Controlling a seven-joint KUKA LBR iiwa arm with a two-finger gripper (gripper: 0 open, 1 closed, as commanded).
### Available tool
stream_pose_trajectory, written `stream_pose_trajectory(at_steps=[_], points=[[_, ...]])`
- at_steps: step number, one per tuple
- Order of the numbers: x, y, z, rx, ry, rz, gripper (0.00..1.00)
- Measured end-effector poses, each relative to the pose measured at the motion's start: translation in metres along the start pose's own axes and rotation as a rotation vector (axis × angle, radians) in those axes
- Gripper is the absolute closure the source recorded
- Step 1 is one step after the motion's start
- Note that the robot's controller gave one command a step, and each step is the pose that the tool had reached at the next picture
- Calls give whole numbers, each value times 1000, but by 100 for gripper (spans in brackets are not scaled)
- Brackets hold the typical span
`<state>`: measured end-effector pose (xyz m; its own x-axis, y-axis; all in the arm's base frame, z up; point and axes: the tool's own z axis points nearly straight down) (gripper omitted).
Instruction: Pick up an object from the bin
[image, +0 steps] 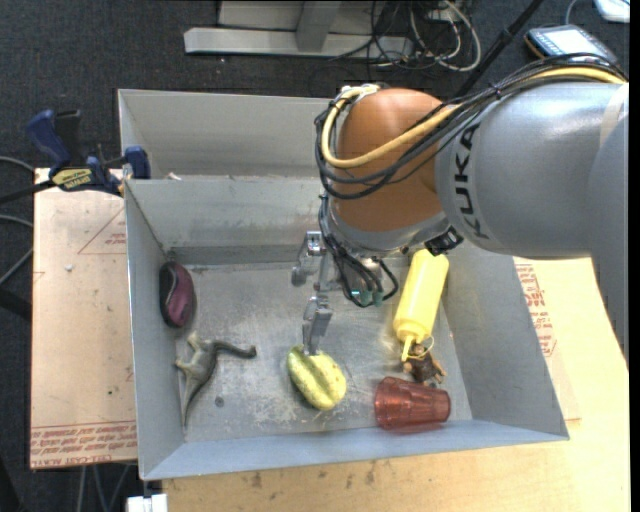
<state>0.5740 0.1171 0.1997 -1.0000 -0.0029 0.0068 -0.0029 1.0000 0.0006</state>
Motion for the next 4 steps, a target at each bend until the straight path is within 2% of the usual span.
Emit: stream_pose_trajectory(at_steps=[1,2,3,4], points=[[-2,-1,-5,-1,-7,2,0],[26,14,29,0,-14,-53,0],[45,-3,41,-1,5,-87,0],[64,-51,102,-11,-44,-189,100]])
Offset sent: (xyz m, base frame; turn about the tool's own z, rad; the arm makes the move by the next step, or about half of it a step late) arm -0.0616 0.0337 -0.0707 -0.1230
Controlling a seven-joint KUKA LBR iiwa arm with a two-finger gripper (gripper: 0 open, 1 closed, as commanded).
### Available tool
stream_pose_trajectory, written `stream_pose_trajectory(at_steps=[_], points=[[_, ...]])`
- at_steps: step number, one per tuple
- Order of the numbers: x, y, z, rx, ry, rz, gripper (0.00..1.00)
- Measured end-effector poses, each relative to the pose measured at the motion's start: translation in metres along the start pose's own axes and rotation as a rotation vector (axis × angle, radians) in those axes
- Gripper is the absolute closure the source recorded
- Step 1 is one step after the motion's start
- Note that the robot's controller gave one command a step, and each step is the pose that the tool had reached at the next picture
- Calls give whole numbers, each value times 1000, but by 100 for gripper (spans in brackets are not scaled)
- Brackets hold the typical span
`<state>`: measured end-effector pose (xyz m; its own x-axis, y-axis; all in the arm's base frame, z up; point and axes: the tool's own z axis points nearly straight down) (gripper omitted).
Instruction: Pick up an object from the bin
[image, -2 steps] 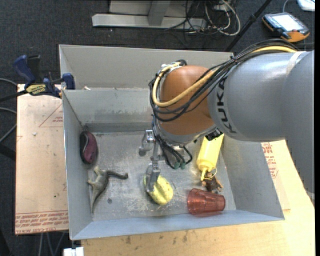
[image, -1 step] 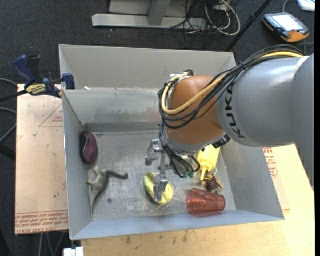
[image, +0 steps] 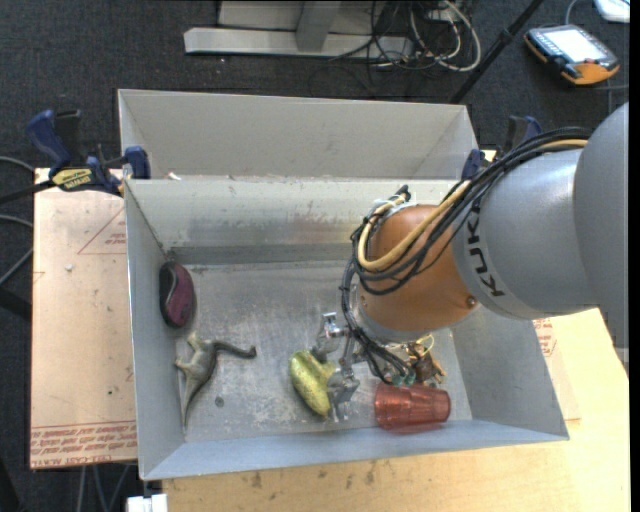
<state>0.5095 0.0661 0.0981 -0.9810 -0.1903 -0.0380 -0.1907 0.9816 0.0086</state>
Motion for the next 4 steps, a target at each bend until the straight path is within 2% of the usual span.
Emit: stream_pose_trajectory(at_steps=[2,3,4], points=[[0,2,-2,2,5,-2,100],[1,-13,-66,8,36,43,100],[1,-13,-66,8,36,43,100]])
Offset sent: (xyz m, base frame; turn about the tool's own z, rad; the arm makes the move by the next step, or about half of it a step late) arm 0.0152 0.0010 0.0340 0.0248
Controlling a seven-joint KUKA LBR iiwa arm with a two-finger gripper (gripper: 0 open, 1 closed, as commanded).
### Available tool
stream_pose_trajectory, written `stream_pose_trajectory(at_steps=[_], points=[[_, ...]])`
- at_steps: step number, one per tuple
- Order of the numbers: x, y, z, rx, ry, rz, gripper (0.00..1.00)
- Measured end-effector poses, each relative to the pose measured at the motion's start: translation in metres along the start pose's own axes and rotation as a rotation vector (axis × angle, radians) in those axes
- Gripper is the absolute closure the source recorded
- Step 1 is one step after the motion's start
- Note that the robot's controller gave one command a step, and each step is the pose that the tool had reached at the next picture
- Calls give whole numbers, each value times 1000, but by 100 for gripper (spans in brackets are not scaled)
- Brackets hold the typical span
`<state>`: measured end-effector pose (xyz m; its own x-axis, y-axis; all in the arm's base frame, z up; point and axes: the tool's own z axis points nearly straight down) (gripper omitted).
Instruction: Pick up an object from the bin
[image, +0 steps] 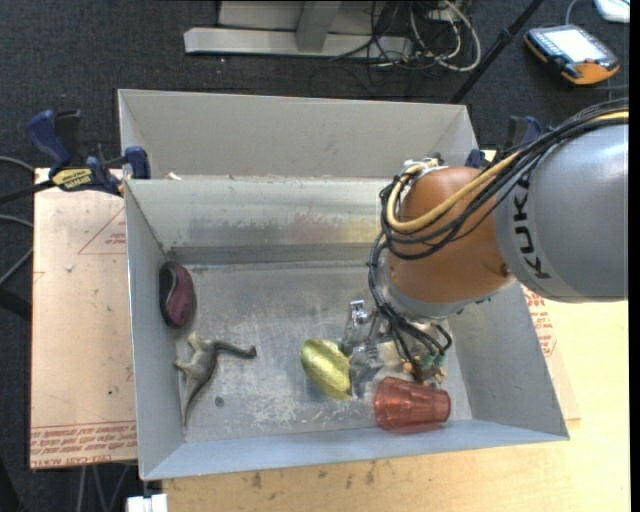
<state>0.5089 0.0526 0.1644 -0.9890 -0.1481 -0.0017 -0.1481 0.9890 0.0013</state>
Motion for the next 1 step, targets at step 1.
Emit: stream_pose_trajectory(at_steps=[1], points=[[-15,4,-74,1,-1,-10,100]])
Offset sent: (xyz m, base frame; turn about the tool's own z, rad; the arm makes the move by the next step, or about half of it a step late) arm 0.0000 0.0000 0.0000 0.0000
